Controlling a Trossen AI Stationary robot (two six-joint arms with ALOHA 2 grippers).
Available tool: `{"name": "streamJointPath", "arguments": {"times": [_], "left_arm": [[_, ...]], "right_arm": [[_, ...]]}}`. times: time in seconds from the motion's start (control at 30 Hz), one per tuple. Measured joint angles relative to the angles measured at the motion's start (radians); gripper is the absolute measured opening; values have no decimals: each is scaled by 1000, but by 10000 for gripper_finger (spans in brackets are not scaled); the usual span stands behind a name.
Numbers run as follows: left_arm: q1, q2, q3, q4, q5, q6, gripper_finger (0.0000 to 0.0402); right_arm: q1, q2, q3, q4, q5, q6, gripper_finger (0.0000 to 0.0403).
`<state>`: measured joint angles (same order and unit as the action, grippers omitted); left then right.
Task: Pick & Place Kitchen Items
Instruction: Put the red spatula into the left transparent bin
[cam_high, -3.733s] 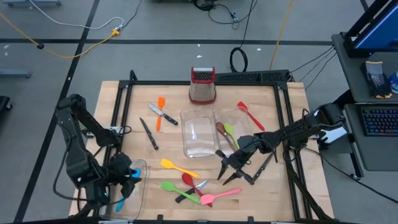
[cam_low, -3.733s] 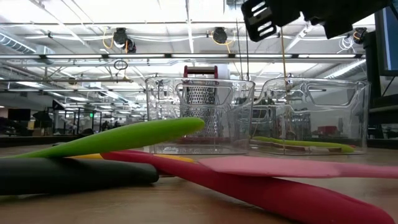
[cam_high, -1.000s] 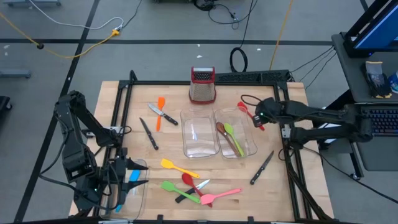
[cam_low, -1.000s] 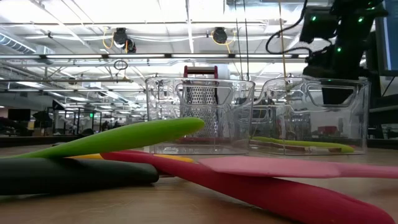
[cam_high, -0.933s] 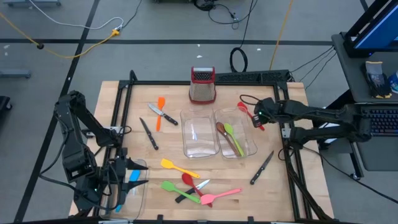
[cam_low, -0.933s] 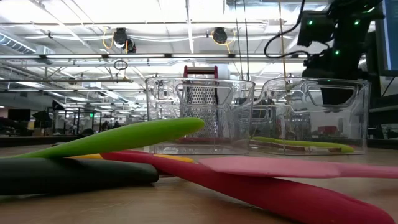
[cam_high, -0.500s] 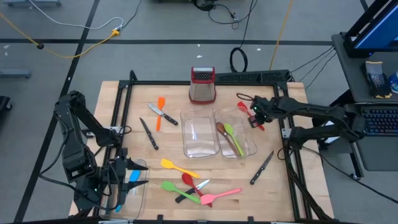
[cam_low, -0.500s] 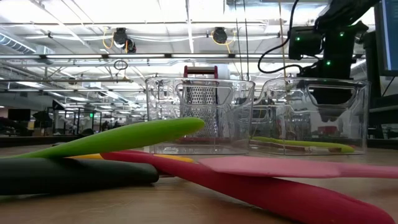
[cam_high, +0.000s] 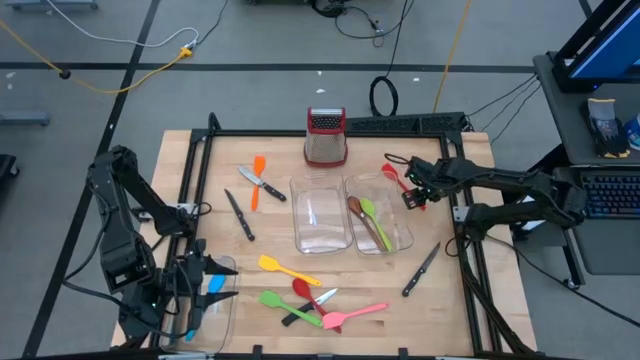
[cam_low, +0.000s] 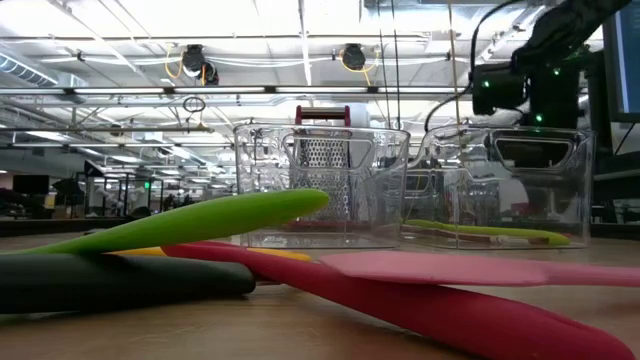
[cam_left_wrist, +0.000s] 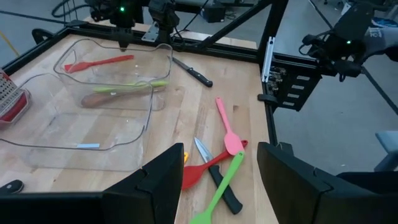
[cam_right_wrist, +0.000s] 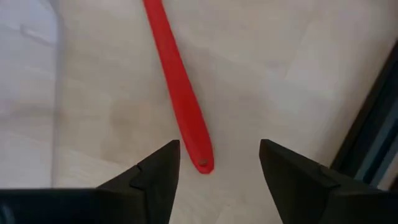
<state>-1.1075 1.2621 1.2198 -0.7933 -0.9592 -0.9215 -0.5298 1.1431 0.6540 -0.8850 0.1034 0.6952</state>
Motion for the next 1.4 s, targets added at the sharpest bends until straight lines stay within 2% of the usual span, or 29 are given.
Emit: {"name": "streamJointPath", "arguments": {"times": [0.07, 0.27, 0.7, 0.93, 1.13, 1.4], "left_arm": [[0, 0, 0, 0, 0, 0, 209], [0, 0, 0, 0, 0, -16, 209], [0, 0, 0, 1, 0, -30, 209], [0, 0, 0, 1, 0, -29, 209], [0, 0, 0, 1, 0, -29, 209], [0, 0, 0, 2, -1, -30, 209]], "right_arm": [[-11, 0, -24, 37, -29, 0, 218], [-36, 0, -58, 100, -30, -15, 216], [-53, 5, -61, 185, -30, -38, 222], [-53, 70, -61, 200, -23, -37, 222], [-54, 139, -97, 315, -13, -35, 222], [-65, 163, -132, 292, 45, 18, 216]]}}
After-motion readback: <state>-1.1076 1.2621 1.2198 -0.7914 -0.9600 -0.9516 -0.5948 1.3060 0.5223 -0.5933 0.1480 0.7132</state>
